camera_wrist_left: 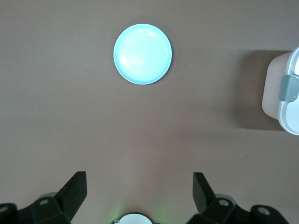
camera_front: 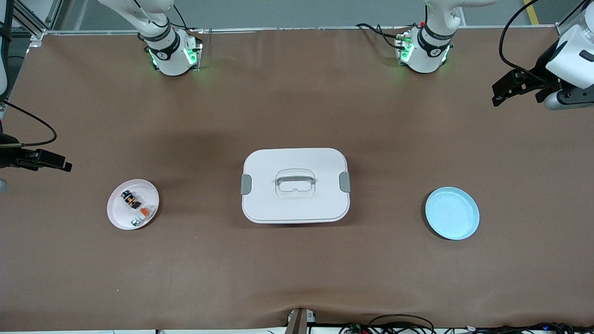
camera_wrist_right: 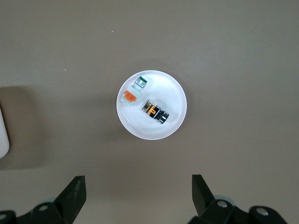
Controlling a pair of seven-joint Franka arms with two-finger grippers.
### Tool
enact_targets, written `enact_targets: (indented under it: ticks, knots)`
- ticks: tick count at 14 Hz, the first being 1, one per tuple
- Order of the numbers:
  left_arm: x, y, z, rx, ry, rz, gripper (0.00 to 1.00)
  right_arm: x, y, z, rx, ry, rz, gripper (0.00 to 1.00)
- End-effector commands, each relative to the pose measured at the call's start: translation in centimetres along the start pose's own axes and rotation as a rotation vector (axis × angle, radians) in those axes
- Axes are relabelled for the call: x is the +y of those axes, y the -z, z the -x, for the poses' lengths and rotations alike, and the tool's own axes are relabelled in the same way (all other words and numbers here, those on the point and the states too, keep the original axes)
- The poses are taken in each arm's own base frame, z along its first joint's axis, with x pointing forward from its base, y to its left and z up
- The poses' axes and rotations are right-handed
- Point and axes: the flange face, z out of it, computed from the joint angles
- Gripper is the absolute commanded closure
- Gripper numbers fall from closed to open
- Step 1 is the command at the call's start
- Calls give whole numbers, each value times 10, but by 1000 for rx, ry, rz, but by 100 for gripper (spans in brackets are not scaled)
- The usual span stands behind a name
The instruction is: Transfer orange switch to right arm and place
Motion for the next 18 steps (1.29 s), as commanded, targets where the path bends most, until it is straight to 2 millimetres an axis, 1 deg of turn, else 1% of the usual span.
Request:
enact_targets:
  ticks: [1, 3, 5, 7, 11, 13, 15, 18]
  knots:
    - [1, 4, 9, 9, -22, 7, 0, -24, 35, 19, 17, 16, 17, 0]
    - [1, 4, 10, 9, -22, 8, 0, -47, 59, 34, 37, 52, 18, 0]
    - [3, 3, 10, 8, -25, 8, 0, -63, 71, 40, 60, 74, 14, 0]
    - [3, 3, 11, 2, -25, 7, 0, -66, 80, 44, 76, 81, 13, 0]
    - [4, 4, 14, 0, -28, 5, 0, -60, 81, 44, 77, 71, 13, 0]
    - [4, 3, 13, 0, -28, 6, 0, -61, 87, 43, 88, 63, 14, 0]
    - [6, 3, 13, -1, -30, 5, 0, -48, 91, 43, 104, 33, -5, 0]
    - [5, 3, 13, -1, -28, 5, 0, -32, 92, 43, 105, -3, -55, 0]
